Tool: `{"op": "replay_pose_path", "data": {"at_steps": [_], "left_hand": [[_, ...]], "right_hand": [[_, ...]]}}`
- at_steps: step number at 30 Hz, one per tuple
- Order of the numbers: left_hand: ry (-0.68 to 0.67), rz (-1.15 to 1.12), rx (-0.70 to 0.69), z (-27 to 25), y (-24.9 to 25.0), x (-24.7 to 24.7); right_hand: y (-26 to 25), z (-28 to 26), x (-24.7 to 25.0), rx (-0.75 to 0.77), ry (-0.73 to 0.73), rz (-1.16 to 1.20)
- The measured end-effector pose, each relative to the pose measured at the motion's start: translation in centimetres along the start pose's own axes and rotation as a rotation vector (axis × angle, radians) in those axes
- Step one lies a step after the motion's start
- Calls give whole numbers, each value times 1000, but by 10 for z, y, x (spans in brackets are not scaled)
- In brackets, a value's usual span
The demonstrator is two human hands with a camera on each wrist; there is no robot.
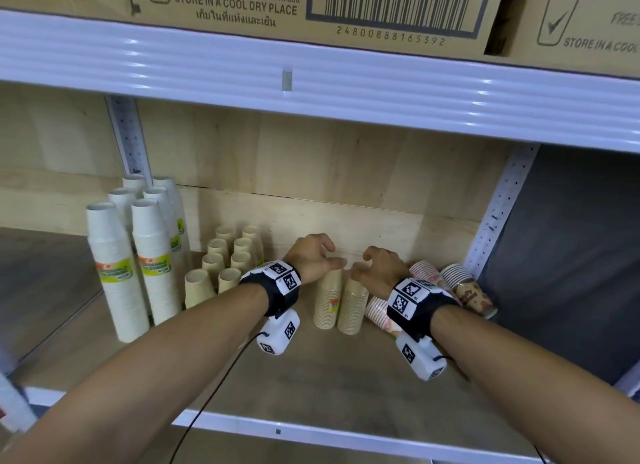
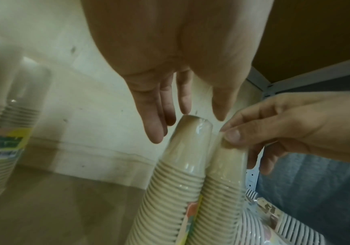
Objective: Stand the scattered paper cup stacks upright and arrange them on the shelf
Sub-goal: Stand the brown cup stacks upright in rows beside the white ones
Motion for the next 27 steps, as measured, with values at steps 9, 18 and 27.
{"op": "replay_pose_path", "data": {"at_steps": [9,18,27], "left_hand": [[-40,93,-50,-3,15,1],[-89,142,-48,-2,20,-1],[-117,166,-58,1,24,-2]], "right_hand": [[-11,1,-5,46,-65,-67],[-5,5,-2,-4,-29,-18],[-8,7,-2,38,-59,-44]]}}
Point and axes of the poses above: each hand's wrist, its own z-axis towards the middle knuckle, its own x-axis out of the back of the hand, y = z × x, the point moved 7 cm from there along z, towards the middle knuckle, and after that the axes turned 7 degrees about z, right-handed, at the moved point
